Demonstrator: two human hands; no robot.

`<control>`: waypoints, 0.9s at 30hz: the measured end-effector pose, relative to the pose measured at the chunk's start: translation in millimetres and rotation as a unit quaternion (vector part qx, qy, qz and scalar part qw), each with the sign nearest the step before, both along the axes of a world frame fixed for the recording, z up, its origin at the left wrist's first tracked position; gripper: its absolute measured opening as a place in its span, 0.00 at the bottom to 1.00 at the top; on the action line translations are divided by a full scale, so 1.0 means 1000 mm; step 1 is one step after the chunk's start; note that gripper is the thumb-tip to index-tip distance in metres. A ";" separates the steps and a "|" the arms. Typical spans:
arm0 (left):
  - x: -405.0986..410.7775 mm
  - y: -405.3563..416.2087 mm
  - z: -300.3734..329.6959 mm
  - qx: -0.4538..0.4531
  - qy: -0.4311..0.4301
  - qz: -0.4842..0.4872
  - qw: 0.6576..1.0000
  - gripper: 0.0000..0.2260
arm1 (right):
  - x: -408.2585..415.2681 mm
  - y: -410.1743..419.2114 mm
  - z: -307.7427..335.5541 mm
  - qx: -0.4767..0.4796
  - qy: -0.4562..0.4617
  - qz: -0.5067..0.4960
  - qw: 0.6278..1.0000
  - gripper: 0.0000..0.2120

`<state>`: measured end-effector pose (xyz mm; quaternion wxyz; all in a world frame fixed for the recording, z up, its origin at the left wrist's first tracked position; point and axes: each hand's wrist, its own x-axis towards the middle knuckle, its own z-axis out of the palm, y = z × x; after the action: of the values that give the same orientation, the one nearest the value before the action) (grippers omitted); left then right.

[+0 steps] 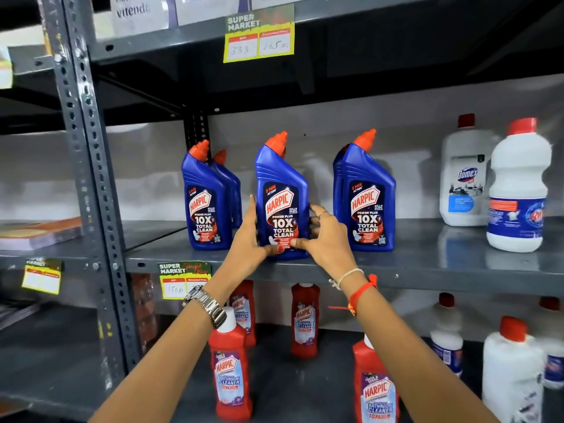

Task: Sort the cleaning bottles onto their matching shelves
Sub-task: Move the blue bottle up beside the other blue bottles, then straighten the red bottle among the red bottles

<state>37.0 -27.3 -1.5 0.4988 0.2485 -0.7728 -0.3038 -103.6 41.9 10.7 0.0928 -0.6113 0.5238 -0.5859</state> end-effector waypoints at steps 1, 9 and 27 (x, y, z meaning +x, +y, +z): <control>-0.002 -0.002 0.002 0.010 -0.002 0.015 1.000 0.45 | -0.001 -0.003 0.001 0.001 -0.008 0.000 1.000 0.33; -0.018 -0.016 0.014 0.007 -0.059 0.085 0.995 0.34 | -0.009 -0.030 0.006 0.027 -0.032 -0.013 0.999 0.33; -0.050 0.087 -0.203 0.154 0.249 0.152 0.944 0.15 | -0.041 0.072 -0.204 -0.113 -0.097 -0.256 0.955 0.18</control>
<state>-12.7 59.7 -204.7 0.6712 0.3536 -0.5206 -0.3916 -145.0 114.2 -193.8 -0.0797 -0.4040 0.5813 -0.7018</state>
